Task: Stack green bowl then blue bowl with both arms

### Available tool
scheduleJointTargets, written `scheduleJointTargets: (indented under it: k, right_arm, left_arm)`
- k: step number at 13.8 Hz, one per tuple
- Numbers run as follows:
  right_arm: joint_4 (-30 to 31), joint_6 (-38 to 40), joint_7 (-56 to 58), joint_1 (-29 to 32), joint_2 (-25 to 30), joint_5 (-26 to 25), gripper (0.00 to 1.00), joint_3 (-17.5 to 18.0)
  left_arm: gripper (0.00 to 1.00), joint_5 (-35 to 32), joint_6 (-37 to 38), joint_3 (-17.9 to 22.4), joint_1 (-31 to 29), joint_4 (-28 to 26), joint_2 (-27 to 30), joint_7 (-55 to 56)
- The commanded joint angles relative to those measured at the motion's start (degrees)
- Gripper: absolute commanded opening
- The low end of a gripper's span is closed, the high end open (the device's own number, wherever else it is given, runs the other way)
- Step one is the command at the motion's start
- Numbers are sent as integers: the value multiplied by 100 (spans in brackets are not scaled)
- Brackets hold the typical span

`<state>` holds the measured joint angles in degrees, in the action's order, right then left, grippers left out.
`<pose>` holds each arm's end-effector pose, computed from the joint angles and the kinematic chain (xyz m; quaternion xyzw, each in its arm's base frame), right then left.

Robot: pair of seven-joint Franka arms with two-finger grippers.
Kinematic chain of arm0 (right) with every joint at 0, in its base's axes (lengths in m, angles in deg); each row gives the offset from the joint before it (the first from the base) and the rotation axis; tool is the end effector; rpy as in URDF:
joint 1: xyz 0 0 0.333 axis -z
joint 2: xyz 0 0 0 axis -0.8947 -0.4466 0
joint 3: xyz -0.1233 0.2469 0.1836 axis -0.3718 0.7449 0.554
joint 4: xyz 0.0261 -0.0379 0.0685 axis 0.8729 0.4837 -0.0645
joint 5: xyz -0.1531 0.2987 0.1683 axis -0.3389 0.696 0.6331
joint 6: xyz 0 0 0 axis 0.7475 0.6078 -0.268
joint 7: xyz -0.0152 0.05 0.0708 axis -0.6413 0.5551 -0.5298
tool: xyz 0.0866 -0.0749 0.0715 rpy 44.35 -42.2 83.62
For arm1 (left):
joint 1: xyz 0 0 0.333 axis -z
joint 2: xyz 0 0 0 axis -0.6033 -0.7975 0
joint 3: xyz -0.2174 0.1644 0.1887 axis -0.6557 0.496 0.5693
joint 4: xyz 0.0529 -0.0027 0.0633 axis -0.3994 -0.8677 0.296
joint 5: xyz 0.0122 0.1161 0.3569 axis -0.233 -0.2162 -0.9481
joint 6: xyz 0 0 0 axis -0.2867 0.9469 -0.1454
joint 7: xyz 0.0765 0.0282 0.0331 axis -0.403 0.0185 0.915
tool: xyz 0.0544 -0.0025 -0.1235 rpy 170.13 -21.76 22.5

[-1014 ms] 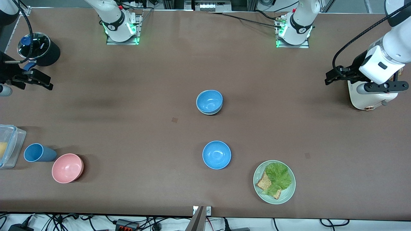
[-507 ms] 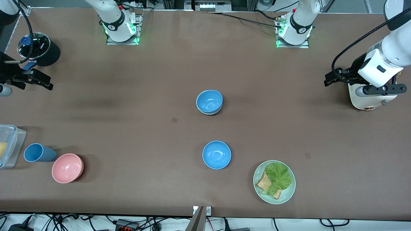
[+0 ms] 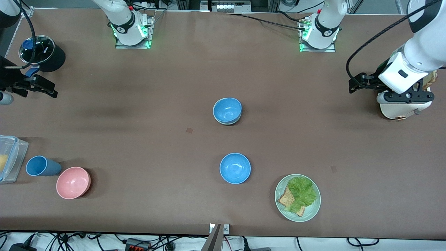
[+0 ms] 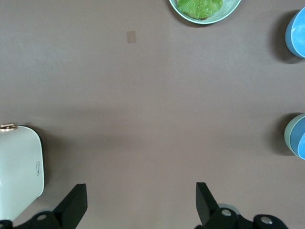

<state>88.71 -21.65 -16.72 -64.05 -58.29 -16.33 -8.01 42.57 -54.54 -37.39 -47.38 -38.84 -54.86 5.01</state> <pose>0.5535 -0.0302 0.5680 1.0000 -0.0036 -0.0022 0.0083 0.5266 -0.0587 0.5481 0.9988 0.0107 -0.0470 0.0038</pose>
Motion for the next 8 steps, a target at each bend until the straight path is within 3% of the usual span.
scheduleJointTargets:
  k: [1, 8]
  right_arm:
    - [91, -15, 85, 67, 114, -38, 100, 49]
    - [99, 3, 85, 67, 114, -38, 100, 49]
  left_arm:
    - [100, -109, 138, -15, -44, 193, -71, -122]
    - [100, -30, 147, 20, -62, 184, -97, -70]
